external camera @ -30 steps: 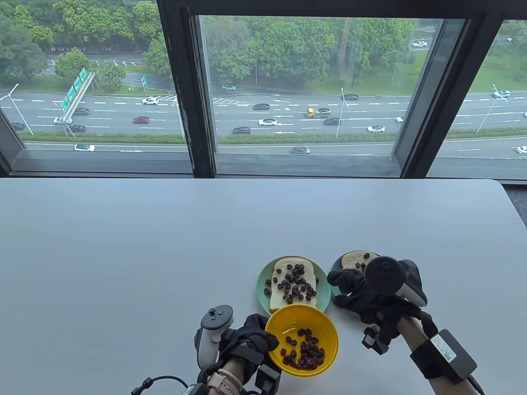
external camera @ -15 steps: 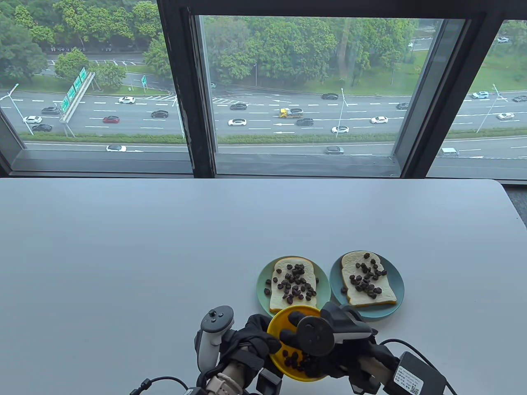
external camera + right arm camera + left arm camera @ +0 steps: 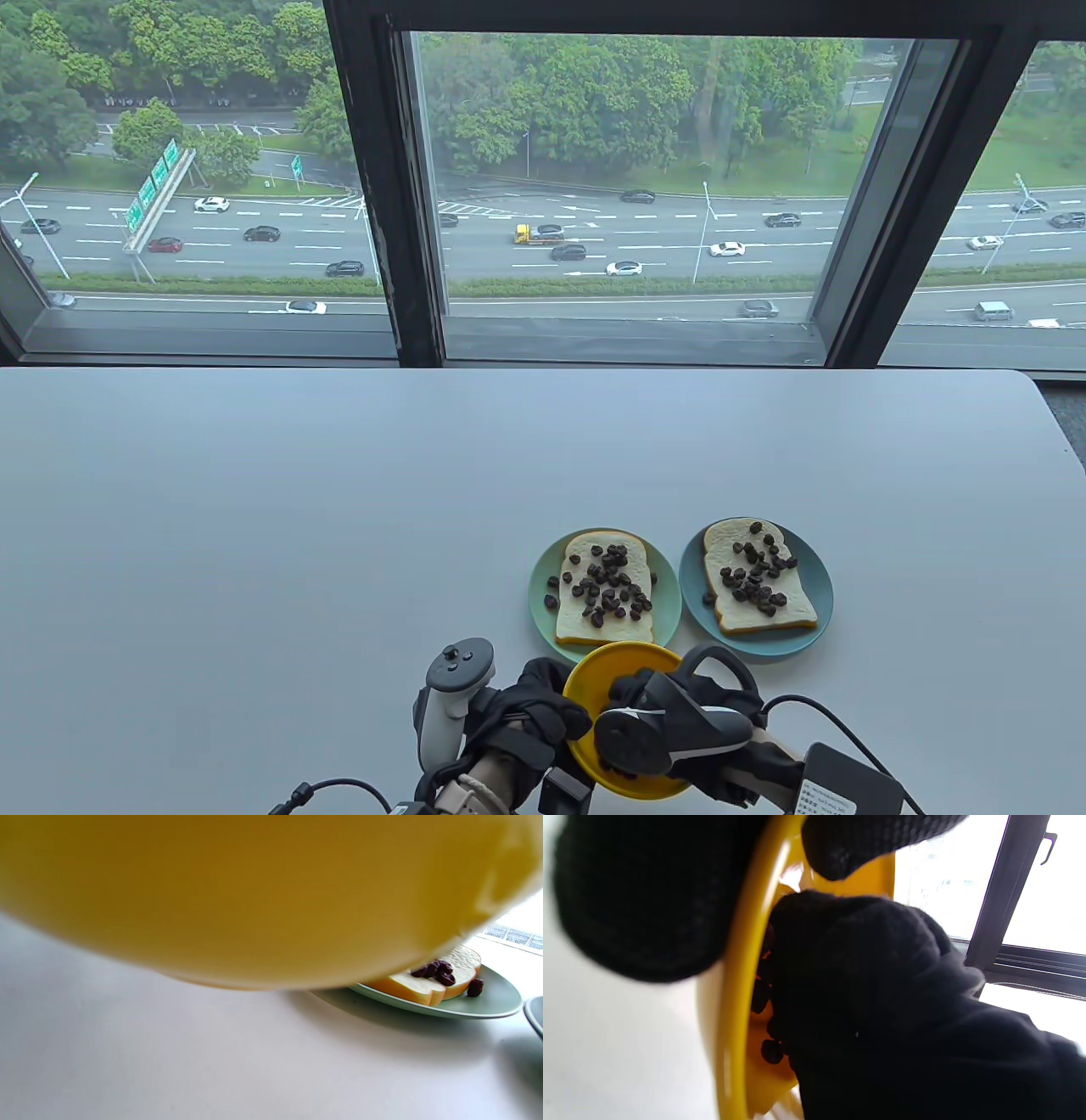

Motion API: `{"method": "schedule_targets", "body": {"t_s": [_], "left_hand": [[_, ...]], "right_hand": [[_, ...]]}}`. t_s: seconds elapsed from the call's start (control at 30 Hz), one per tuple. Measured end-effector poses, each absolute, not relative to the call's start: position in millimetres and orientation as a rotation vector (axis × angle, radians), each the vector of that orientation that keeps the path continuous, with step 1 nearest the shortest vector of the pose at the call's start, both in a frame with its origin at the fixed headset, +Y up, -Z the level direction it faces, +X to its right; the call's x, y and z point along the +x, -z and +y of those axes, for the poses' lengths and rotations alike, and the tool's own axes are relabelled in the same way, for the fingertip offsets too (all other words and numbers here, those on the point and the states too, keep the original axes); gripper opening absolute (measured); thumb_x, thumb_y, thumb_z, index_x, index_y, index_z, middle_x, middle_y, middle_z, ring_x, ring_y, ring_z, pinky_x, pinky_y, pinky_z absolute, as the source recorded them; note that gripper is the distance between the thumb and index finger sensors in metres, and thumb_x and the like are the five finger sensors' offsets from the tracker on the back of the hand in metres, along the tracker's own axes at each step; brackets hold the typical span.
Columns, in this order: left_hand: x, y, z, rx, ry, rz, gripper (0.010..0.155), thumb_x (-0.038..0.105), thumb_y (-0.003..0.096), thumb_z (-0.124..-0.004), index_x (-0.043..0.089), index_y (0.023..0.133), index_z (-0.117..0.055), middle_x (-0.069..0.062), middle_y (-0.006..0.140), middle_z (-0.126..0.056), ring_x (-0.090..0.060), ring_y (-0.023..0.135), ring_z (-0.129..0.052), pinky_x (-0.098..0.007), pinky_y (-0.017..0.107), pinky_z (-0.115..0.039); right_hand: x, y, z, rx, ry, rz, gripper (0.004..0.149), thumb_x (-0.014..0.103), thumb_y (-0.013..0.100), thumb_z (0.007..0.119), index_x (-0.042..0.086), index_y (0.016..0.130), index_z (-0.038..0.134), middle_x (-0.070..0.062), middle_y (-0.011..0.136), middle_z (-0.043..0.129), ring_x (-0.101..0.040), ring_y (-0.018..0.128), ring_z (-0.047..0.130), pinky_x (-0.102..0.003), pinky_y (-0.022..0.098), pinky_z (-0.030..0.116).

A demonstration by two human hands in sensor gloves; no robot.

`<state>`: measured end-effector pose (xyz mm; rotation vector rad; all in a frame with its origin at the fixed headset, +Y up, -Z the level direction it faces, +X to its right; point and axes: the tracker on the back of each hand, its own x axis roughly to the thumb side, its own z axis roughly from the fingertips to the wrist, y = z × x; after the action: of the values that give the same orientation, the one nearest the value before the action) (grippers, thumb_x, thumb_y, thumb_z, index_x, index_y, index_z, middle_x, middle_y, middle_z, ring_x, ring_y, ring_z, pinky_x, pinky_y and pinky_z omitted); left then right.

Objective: Sprinkle cranberries onto toast

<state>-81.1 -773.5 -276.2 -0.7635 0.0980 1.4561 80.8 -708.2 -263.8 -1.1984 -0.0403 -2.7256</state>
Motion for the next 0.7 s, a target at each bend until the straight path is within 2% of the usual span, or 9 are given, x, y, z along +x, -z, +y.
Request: {"method": "schedule_targets", "body": {"t_s": [0.27, 0.47, 0.57, 0.7], "left_hand": [[-85, 278, -778, -0.775, -1.438, 0.127, 0.059, 0.017, 0.0396, -0.077, 0.017, 0.090, -0.046, -0.022, 0.069, -0.064, -0.038, 0.037, -0.080, -0.035, 0.010, -0.098], [-85, 278, -778, -0.781, -1.439, 0.123, 0.059, 0.017, 0.0397, -0.077, 0.017, 0.090, -0.046, -0.022, 0.069, -0.064, -0.038, 0.037, -0.080, -0.035, 0.010, -0.098], [-84, 278, -779, -0.787, -1.436, 0.115, 0.059, 0.017, 0.0397, -0.077, 0.017, 0.090, -0.046, -0.022, 0.069, -0.064, -0.037, 0.037, -0.080, -0.035, 0.010, -0.098], [-85, 278, -778, -0.788, -1.429, 0.115, 0.059, 0.017, 0.0397, -0.077, 0.017, 0.090, -0.046, -0.022, 0.069, -0.064, -0.038, 0.037, -0.080, -0.035, 0.010, -0.098]], "right_hand": [[91, 269, -690, -1.247, 2.854, -0.055, 0.035, 0.028, 0.025, 0.088, 0.037, 0.059, 0.083, 0.000, 0.073, 0.083, -0.020, 0.048, 0.095, -0.010, 0.021, 0.097], [123, 294, -666, -1.178, 3.117, -0.051, 0.035, 0.028, 0.026, 0.088, 0.036, 0.060, 0.083, -0.001, 0.072, 0.084, -0.020, 0.047, 0.095, -0.010, 0.020, 0.097], [144, 311, -660, -1.050, 3.200, 0.002, 0.035, 0.028, 0.025, 0.088, 0.036, 0.059, 0.083, -0.001, 0.072, 0.084, -0.020, 0.047, 0.095, -0.010, 0.020, 0.097], [201, 354, -671, -0.637, 3.329, 0.042, 0.035, 0.028, 0.026, 0.088, 0.035, 0.060, 0.083, -0.001, 0.072, 0.083, -0.020, 0.047, 0.095, -0.010, 0.020, 0.097]]}}
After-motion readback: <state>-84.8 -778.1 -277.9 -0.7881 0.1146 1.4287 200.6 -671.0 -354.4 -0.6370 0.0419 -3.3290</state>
